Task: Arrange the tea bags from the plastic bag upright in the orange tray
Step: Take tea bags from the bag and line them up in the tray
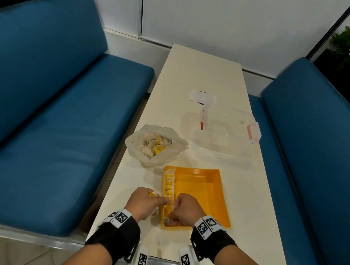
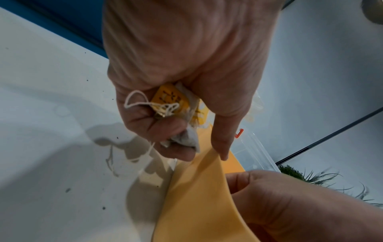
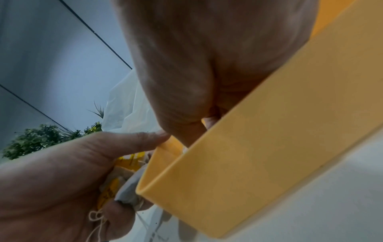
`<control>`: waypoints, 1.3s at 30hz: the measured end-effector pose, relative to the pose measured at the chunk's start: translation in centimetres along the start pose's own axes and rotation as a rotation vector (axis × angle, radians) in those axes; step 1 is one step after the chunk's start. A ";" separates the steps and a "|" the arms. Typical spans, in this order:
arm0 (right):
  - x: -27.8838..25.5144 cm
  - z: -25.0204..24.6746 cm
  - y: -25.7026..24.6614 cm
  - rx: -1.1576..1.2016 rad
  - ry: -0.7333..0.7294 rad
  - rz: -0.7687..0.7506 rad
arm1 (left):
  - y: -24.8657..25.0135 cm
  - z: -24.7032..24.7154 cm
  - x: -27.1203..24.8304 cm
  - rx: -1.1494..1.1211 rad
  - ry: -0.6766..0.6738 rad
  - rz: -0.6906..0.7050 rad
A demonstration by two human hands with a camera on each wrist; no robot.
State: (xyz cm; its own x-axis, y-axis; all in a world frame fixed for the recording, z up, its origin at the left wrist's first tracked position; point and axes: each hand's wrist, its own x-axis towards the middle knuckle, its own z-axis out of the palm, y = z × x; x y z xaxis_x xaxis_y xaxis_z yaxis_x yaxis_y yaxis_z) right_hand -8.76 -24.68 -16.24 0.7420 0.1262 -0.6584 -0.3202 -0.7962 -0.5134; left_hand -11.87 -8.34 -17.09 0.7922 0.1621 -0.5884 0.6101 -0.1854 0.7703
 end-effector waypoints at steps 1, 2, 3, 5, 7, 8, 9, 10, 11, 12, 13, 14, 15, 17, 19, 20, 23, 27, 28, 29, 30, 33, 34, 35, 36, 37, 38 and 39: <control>0.6 0.2 0.4 -0.017 0.018 -0.001 | 0.0 0.0 0.1 0.002 -0.004 -0.004; 1.4 0.4 1.1 -0.020 0.032 -0.005 | -0.1 0.0 0.2 0.004 -0.009 -0.006; 2.2 0.7 1.8 -0.017 0.040 -0.010 | -0.1 0.0 0.2 0.006 -0.014 -0.009; 2.6 0.8 2.0 -0.026 0.052 -0.026 | -0.1 0.0 0.3 0.012 -0.017 -0.007; 1.6 0.6 1.1 -0.038 0.063 -0.047 | -0.2 0.0 0.3 0.022 -0.027 -0.004; 1.3 0.5 0.9 -0.047 0.067 -0.057 | -0.2 -0.1 0.3 0.025 -0.036 -0.003; 1.0 0.4 0.7 -0.054 0.069 -0.067 | -0.3 -0.1 0.2 0.033 -0.047 -0.005; 0.8 0.4 0.6 -0.057 0.071 -0.076 | -0.3 -0.3 0.3 0.036 -0.058 -0.009; 0.7 0.4 0.5 -0.055 0.073 -0.086 | -0.2 -0.4 0.2 0.035 -0.068 -0.015; 0.6 0.4 0.5 -0.049 0.075 -0.098 | -0.2 -0.6 0.3 0.020 -0.078 -0.027; 0.5 0.4 0.5 -0.047 0.078 -0.108 | -0.2 -0.9 0.2 -0.008 -0.085 -0.050; 0.5 0.4 0.5 -0.053 0.084 -0.118 | -0.2 -1.2 0.3 -0.046 -0.092 -0.081; 0.5 0.4 0.5 -0.065 0.088 -0.123 | -0.2 -1.5 0.3 -0.086 -0.099 -0.117; 0.4 0.4 0.4 -0.093 0.100 -0.131 | 0.0 -2.0 -0.1 -0.187 -0.125 -0.189; 0.2 0.4 0.3 -0.106 0.101 -0.130 | 0.6 -2.3 -1.0 -0.315 -0.156 -0.238; 0.0 0.4 0.2 -0.106 0.098 -0.126 | 0.8 -2.5 -1.3 -0.354 -0.158 -0.242; -0.6 -0.5 -0.1 -0.103 0.143 -0.153 | 1.3 -3.0 -1.8 -0.428 -0.154 -0.212; -2.4 -2.5 -2.8 0.082 0.261 -0.406 | 1.9 -3.5 -1.8 -0.411 -0.209 -0.191; -3.0 -2.8 -3.8 0.137 0.230 -0.480 | 2.0 -3.4 -1.6 -0.393 -0.228 -0.185; -3.5 -3.0 -4.6 0.143 0.191 -0.548 | 2.5 -3.3 -1.9 -0.386 -0.256 -0.174; -3.7 -3.1 -5.2 0.102 0.155 -0.598 | 2.8 -3.1 -1.8 -0.380 -0.282 -0.160; -3.7 -3.0 -6.0 -0.009 0.126 -0.593 | 4.0 -2.4 -2.4 -0.413 -0.297 -0.114; -3.6 -3.0 -5.9 0.017 0.131 -0.566 | 4.1 -2.1 -2.4 -0.430 -0.289 -0.095; -3.4 -2.9 -5.9 0.059 0.135 -0.539 | 4.3 -2.0 -2.5 -0.455 -0.287 -0.071; -3.2 -2.8 -5.7 0.103 0.137 -0.515 | 4.3 -1.8 -2.4 -0.474 -0.289 -0.051; -3.1 -2.7 -5.7 0.142 0.140 -0.496 | 4.3 -1.7 -2.5 -0.504 -0.294 -0.031; -3.0 -2.6 -5.6 0.175 0.143 -0.481 | 4.1 -1.6 -2.2 -0.525 -0.300 -0.016; -2.9 -2.5 -5.6 0.200 0.148 -0.472 | 4.2 -1.5 -2.4 -0.543 -0.306 -0.009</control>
State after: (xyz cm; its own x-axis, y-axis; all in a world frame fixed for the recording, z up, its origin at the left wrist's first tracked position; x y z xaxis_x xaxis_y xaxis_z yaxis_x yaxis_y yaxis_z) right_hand -7.60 -22.05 -10.05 0.9031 0.3470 -0.2529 -0.0266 -0.5427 -0.8395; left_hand -11.23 -8.07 -12.10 0.8047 -0.1382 -0.5773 0.5853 0.3469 0.7328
